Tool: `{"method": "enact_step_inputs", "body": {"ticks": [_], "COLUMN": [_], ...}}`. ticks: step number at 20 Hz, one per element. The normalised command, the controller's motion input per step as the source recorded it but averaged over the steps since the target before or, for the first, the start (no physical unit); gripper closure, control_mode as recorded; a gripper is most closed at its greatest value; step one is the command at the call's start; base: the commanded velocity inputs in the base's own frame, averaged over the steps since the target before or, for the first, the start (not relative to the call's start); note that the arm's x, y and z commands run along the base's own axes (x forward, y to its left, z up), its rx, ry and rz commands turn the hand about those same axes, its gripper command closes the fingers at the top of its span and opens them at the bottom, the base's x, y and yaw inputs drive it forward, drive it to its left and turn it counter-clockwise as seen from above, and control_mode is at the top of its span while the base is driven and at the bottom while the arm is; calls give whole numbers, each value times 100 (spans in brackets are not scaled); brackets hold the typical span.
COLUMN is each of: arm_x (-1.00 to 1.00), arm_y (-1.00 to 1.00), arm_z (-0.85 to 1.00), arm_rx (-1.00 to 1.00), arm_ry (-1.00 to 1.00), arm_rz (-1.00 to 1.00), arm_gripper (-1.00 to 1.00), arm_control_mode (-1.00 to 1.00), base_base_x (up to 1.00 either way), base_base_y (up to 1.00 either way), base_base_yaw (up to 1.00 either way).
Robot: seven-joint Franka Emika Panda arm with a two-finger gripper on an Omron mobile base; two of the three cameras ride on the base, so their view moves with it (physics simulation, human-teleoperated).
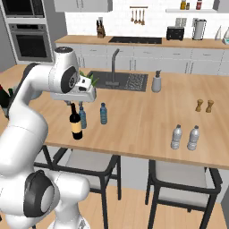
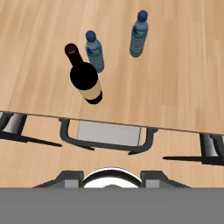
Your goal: Move the plastic bottles in the middle to the plastics group, and the glass bottles in the middle to the glass group.
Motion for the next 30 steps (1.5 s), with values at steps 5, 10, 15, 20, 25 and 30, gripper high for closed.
{"method": "enact_step_inputs", "body": {"ticks": [5,10,15,20,25,30], "arm_x": [1,18,0,23,34,14], "arm_y": [0,26,48,54,0,0], "arm_z": [-5,-13,-5,-13,-37,-11], "arm_rx": [0,0,0,1,4,0], "arm_ry": [0,-3,-15,-29,-31,-5], "arm_rz": [0,-5,-1,0,0,0], "arm_gripper": [-100,-100,-100,-100,-100,-100], "arm_control_mode": [-100,-100,-100,-100,-100,-100], "base_base_x": [0,0,0,0,0,0], "base_base_y": [0,0,0,0,0,0], "base_base_yaw": [0,0,0,0,0,0]}}
